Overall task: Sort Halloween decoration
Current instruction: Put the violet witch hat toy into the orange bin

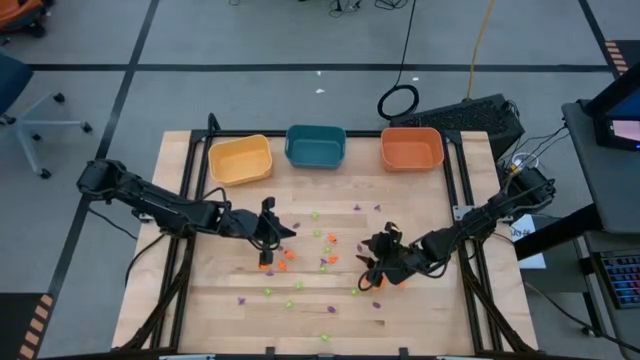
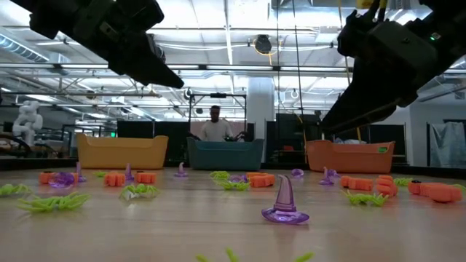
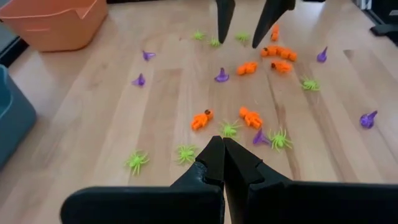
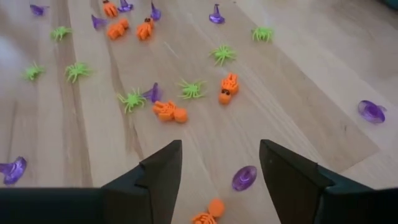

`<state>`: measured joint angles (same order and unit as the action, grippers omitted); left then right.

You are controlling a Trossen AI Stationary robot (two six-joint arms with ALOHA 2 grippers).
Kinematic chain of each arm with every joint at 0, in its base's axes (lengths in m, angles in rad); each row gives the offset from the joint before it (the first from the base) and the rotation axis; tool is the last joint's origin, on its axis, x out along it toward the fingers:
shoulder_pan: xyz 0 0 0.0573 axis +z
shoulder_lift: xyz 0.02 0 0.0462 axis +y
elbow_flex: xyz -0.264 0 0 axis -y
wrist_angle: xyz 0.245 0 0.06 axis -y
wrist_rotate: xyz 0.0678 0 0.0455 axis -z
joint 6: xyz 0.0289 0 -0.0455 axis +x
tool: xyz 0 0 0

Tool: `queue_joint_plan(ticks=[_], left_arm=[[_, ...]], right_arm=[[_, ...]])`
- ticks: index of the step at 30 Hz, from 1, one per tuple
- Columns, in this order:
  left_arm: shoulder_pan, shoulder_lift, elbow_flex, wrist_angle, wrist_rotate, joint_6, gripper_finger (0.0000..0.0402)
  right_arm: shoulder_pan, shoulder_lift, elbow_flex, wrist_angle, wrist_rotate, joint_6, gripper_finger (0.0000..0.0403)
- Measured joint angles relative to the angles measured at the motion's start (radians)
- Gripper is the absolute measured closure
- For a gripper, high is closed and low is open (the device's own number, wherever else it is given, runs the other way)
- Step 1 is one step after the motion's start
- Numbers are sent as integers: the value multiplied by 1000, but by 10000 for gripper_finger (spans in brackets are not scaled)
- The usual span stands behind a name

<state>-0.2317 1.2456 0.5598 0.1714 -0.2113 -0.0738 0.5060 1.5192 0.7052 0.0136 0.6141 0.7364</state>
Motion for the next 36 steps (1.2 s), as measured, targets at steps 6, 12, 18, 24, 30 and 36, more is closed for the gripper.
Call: queue_joint_plan(ticks=[6,12,18,24,30,36], left_arm=[[0,3,0,40,1,1,402],[0,3,0,39,2,1,402],[0,3,0,38,5,2,402],[0,3,0,38,5,2,402],[0,3,0,39,5,2,402],[0,3,0,38,5,2,402]], right_arm=[[1,0,0,-40,11,-10,199],[0,16,0,-70,14,22,199],[-2,72,0,-58,13,64,199],[-7,144,0,-7,13,83,200],[-21,194,0,31,17,109,200],[-37,215,0,47,25,131,217]])
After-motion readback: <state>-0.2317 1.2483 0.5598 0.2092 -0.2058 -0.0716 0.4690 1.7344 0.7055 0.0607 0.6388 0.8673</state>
